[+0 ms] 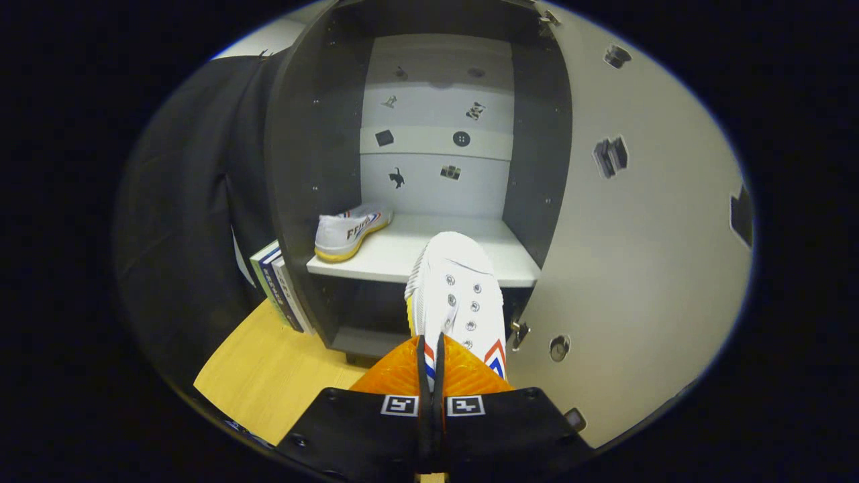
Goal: Open the shoe cabinet door, grab the shoes and put them into the shoe cabinet, then close the shoe cabinet door.
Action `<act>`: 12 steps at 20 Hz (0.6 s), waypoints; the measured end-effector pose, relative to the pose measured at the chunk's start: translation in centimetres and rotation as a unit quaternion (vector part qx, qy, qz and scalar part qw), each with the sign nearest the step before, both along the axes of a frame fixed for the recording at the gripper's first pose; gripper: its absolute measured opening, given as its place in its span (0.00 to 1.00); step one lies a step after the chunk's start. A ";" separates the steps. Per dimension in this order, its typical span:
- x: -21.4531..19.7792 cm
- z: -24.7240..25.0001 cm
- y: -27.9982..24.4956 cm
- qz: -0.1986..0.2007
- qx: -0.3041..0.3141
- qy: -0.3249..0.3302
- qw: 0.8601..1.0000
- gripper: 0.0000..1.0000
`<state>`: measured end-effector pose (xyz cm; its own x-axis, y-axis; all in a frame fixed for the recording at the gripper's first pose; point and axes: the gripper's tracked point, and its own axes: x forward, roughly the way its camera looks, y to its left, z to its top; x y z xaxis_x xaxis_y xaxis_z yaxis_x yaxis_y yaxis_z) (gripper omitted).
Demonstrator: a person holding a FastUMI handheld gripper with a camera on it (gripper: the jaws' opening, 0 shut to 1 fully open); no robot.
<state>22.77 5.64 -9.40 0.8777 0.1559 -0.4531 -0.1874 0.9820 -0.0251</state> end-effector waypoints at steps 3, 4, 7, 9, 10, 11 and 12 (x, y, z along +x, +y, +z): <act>3.5 3.0 0.4 -0.004 0.001 -0.028 1.000 0.01; 4.9 4.0 0.7 -0.004 0.001 -0.038 0.999 0.02; 9.0 6.3 1.3 -0.001 -0.005 -0.057 0.998 0.01; 11.6 7.5 1.6 0.001 -0.011 -0.066 0.998 0.01; 12.5 7.9 1.5 0.001 -0.015 -0.069 0.997 0.01; 13.8 8.1 1.6 0.002 -0.018 -0.071 0.997 0.01; 15.1 8.2 1.7 0.002 -0.021 -0.072 0.997 0.01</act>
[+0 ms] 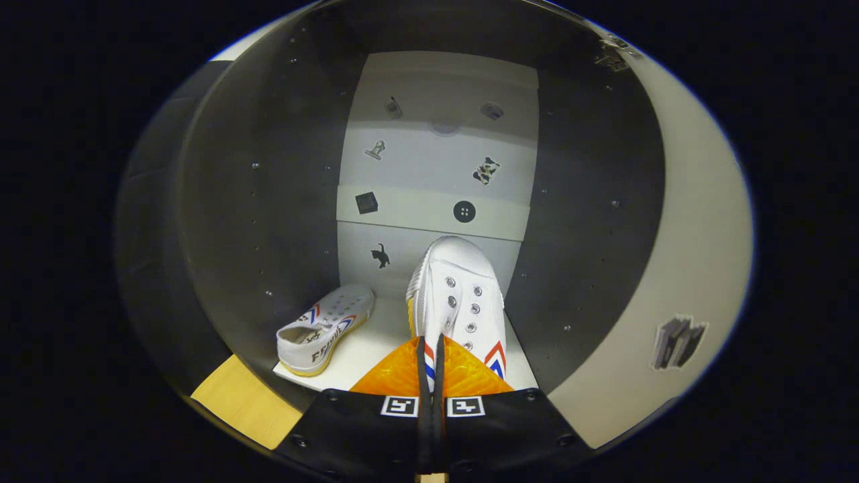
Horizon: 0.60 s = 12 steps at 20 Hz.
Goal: Open the shoe cabinet door, grab the shoes and put them into the shoe cabinet, then close the shoe cabinet door.
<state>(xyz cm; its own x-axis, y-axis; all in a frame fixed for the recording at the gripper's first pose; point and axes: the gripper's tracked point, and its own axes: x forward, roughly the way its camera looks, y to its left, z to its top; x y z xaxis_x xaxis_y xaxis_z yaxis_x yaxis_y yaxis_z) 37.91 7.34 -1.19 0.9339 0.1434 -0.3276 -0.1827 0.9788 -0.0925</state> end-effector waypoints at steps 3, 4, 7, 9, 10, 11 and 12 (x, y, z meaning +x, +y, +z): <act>3.4 -1.0 -0.1 -0.003 -0.011 0.012 1.000 0.01; 4.7 -1.6 0.1 -0.004 -0.010 0.018 1.000 0.01; 7.7 -4.0 -0.1 -0.010 0.006 0.051 0.999 0.01; 8.9 -5.5 0.2 -0.008 0.024 0.073 0.997 0.01; 9.7 -6.1 0.1 -0.009 0.024 0.077 0.997 0.01; 10.0 -6.6 0.2 -0.008 0.021 0.082 0.996 0.01; 10.3 -7.2 0.3 -0.006 0.019 0.087 0.996 0.01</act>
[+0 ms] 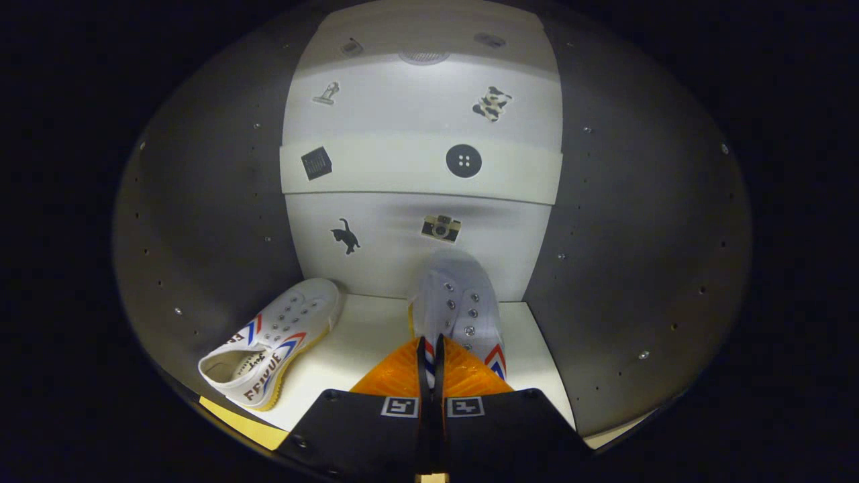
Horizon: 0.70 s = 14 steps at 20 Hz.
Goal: Open the shoe cabinet door, grab the shoes and put them into the shoe cabinet, then close the shoe cabinet door.
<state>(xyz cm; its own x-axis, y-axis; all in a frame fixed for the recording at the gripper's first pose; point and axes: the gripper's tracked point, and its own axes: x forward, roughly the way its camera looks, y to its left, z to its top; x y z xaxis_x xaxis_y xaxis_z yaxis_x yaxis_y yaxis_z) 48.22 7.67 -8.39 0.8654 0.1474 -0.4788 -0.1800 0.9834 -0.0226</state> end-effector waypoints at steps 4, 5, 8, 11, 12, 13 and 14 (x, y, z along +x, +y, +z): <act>1.1 -2.1 0.9 0.002 0.018 0.028 0.999 0.02; 1.1 -2.1 1.1 0.002 0.020 0.028 0.999 0.02; 1.0 -1.4 1.2 0.004 0.009 0.003 1.000 0.11; -0.4 1.0 0.5 -0.018 0.005 -0.034 0.999 0.29; -1.3 1.9 0.6 -0.017 0.012 -0.042 0.999 0.46; -2.3 2.7 0.5 -0.016 0.016 -0.049 0.999 0.63; -3.7 3.6 0.3 -0.016 0.014 -0.060 0.998 0.80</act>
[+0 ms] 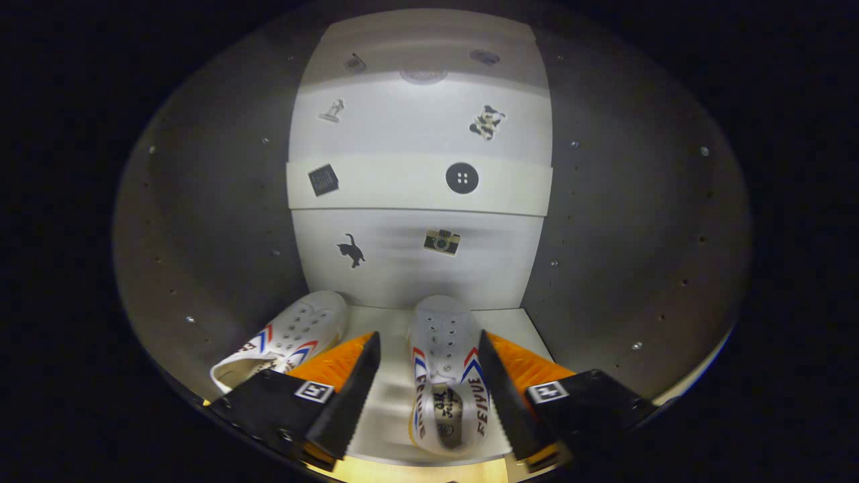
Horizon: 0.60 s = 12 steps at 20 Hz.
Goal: Open the shoe cabinet door, grab the shoes and put them into the shoe cabinet, then close the shoe cabinet door.
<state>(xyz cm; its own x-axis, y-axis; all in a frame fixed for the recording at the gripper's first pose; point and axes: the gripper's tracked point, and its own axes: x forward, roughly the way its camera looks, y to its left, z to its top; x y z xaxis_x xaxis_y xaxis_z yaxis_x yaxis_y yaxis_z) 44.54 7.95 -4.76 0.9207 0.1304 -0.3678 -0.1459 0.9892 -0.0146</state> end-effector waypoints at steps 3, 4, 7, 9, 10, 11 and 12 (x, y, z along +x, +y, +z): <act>-5.0 3.3 -0.6 -0.001 -0.010 -0.054 0.999 0.98; -7.1 4.4 -0.8 -0.002 -0.008 -0.074 0.997 0.99; -13.9 7.0 -0.8 0.005 0.007 -0.122 0.992 0.99; -19.0 8.4 -0.7 0.014 0.026 -0.147 0.989 0.99; -21.4 8.9 -0.7 0.020 0.030 -0.157 0.987 0.99; -23.3 9.0 -0.9 0.022 0.033 -0.165 0.986 0.98; -25.6 9.1 -1.1 0.026 0.034 -0.170 0.985 0.98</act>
<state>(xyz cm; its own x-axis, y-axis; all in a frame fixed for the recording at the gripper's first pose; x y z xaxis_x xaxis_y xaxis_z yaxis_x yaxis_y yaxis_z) 18.94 6.82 4.33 0.9806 0.1940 -0.0290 -0.1942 0.9809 -0.0049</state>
